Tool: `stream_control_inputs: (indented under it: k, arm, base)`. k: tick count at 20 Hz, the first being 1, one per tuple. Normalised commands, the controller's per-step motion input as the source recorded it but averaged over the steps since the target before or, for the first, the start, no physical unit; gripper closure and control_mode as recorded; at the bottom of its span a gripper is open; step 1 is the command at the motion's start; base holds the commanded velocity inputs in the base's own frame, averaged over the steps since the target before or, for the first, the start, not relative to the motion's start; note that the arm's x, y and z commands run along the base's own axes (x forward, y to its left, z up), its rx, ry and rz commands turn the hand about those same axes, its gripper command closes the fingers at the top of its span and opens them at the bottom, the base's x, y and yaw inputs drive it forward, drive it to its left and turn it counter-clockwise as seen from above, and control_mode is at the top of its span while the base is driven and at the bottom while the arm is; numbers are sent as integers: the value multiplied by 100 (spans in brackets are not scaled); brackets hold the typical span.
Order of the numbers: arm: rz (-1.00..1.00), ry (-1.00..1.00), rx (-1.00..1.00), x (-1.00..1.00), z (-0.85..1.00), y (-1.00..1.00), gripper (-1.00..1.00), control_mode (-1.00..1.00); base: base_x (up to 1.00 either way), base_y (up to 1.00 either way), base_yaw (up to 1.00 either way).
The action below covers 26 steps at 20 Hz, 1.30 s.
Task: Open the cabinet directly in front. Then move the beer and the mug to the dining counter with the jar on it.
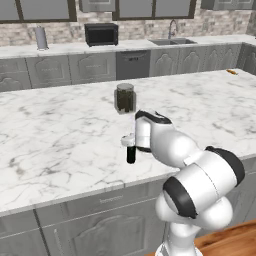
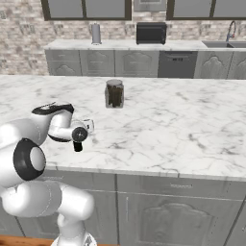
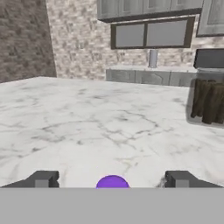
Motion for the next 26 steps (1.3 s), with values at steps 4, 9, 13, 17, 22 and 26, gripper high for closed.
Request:
stream_control_inputs:
  k: [4,9,13,17,22,26]
  arm:
    - [-5,-6,0,0,98,0,-100,-100]
    - [-6,0,0,-2,100,0,-100,-100]
    - [-10,3,0,-20,100,-4,-100,-100]
    - [-20,24,0,-52,100,-25,-100,-100]
    - [-25,46,0,-81,100,-56,-100,-100]
    - [-25,60,0,-76,100,-68,-100,-100]
  base:
    - [0,0,0]
    - [0,0,0]
    - [0,0,0]
    - [0,0,0]
    - [0,0,0]
    - [0,0,0]
